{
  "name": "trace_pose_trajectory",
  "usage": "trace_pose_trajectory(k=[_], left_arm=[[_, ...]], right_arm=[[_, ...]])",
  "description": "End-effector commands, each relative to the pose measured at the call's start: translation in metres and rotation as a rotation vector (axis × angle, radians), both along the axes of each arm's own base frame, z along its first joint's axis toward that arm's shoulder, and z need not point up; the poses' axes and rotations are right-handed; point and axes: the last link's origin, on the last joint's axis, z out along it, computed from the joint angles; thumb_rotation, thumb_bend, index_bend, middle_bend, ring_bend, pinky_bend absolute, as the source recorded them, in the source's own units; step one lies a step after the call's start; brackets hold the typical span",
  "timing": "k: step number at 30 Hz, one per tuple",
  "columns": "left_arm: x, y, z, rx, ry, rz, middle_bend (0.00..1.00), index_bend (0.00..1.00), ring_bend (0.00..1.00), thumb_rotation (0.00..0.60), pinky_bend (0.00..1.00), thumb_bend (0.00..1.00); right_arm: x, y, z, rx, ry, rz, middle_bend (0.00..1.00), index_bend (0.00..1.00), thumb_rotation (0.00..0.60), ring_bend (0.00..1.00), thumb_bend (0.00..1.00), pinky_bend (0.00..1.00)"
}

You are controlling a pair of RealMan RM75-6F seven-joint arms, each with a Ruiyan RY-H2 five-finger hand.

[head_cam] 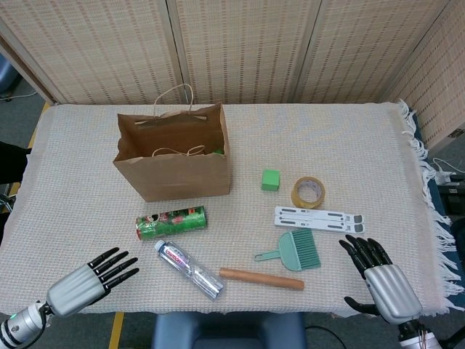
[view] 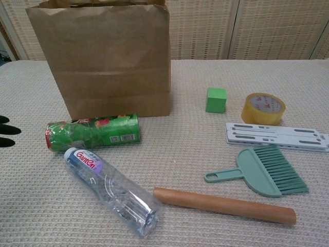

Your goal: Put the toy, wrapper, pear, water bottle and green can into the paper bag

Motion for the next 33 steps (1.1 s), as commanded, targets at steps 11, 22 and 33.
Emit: trace_pose_trajectory(k=[11,22,33], left_arm=[[0.036,-0.010,-0.056,-0.101,0.045,-0.081,0.00,0.00,0.00,0.600,0.09,0.39],[0.065,0.008,-0.101,-0.146,0.072,-0.116,0.00,0.00,0.00,0.600,0.09,0.39],[0.101,0.034,-0.130,-0.152,0.079,-0.135,0.00,0.00,0.00,0.600,0.09,0.39]], right_arm=[[0.000,-0.001,0.001,-0.001,-0.004,-0.004,0.00,0.00,0.600,0.00,0.05,0.00],[0.001,-0.001,0.004,-0.005,-0.015,0.001,0.00,0.00,0.600,0.00,0.05,0.00],[0.000,-0.004,0.005,-0.011,-0.016,-0.007,0.00,0.00,0.600,0.00,0.05,0.00]])
